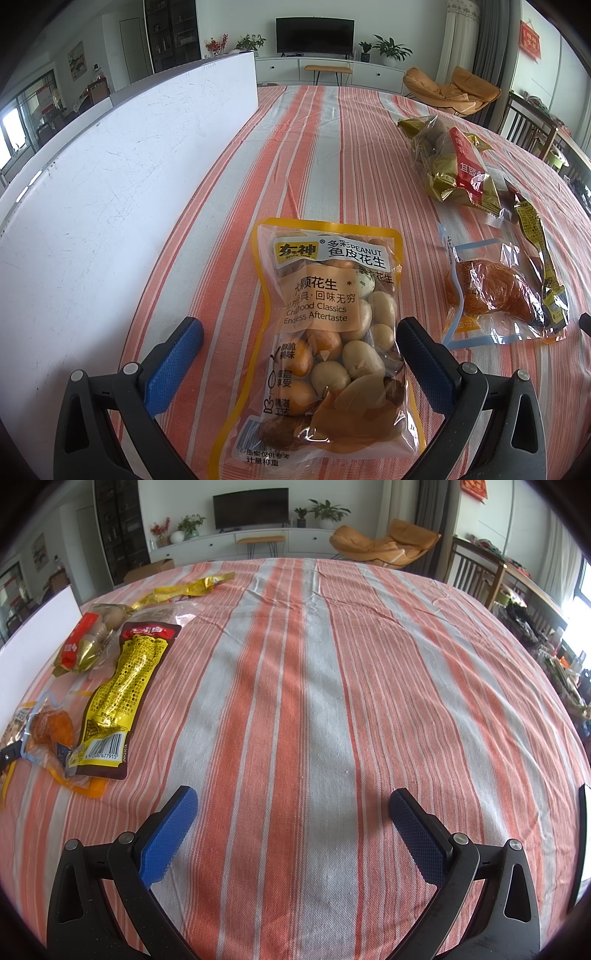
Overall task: Organize snacks
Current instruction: 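Hold the peanut bag raised in the left gripper above the table, then grasp the yellow spicy snack pack with the right gripper while the left gripper holds the peanut bag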
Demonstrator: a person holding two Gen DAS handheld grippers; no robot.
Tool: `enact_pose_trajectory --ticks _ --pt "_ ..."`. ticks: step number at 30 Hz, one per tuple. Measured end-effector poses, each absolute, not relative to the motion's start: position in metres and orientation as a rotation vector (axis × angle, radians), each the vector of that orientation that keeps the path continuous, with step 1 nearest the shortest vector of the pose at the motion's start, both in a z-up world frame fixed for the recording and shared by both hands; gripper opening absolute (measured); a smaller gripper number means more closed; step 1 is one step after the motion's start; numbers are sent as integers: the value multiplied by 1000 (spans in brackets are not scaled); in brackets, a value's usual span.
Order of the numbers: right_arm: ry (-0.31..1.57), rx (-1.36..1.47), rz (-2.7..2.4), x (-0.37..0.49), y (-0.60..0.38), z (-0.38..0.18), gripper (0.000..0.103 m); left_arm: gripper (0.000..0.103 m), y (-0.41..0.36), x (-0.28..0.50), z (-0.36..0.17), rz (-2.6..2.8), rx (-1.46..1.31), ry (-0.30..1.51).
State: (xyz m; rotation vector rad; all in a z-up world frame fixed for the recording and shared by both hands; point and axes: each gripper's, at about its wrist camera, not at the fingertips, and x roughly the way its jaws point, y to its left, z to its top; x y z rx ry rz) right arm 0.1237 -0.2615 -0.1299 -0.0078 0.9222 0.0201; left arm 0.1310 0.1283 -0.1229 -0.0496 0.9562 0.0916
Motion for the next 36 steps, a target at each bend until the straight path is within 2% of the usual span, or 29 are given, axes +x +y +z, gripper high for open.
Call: enact_pose_trajectory --ticks 28,33,36 --pt "925 -13 43 125 -262 -130 103 103 128 131 -123 91 -50 956" --pt "947 245 83 141 -262 -114 102 103 127 132 -123 91 -51 956" --pt "1002 237 166 167 -224 -108 102 103 127 132 -123 91 -51 956"
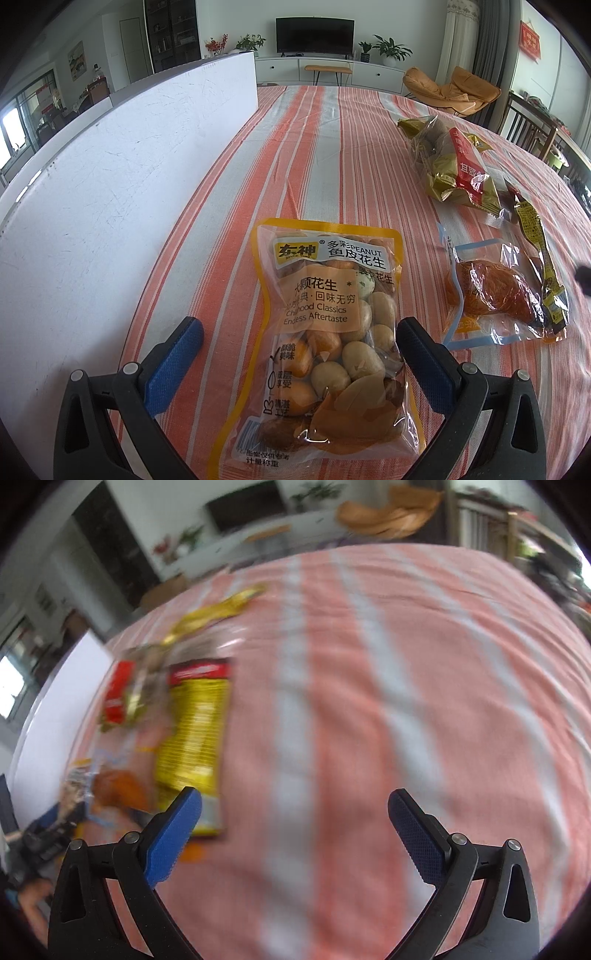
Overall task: Organize snacks
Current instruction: 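Grasp the yellow spicy snack pack with the right gripper while the left gripper holds the peanut bag, then carry both packs over the cardboard box and open both grippers to drop them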
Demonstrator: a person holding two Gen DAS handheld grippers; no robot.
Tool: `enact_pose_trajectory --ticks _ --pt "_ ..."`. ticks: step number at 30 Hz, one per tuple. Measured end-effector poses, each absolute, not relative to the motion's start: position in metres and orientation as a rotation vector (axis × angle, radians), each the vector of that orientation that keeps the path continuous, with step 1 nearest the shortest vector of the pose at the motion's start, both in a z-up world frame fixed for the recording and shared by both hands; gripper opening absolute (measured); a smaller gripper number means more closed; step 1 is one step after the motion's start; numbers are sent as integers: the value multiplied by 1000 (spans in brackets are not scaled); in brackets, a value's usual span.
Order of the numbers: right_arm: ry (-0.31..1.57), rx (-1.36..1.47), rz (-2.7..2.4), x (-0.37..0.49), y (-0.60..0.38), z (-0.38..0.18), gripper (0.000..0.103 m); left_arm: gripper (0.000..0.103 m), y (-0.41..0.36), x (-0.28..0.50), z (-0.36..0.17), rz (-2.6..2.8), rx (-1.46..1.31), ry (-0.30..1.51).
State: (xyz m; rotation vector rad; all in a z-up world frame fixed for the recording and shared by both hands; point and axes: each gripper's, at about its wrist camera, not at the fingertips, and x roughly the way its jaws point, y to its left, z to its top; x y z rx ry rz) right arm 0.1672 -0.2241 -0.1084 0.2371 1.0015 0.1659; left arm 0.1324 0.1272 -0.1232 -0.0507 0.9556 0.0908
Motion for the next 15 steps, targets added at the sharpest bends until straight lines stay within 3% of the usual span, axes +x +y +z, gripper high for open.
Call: enact_pose_trajectory --ticks 4,5,6,7,11,15 --pt "1086 199 204 221 -169 -115 100 102 127 127 -122 84 -47 956" --pt "1084 138 187 227 -160 -114 93 99 127 125 -121 59 -36 952" --pt "1087 81 178 229 -153 -114 69 85 123 123 -120 26 -18 938" --pt "1088 36 177 228 -148 -111 48 62 121 119 -118 3 -2 926" --pt "1133 121 229 202 -174 -105 43 57 131 97 -109 -28 -47 911" --pt "1056 371 277 162 -225 -84 43 57 138 79 -97 -75 -147 900"
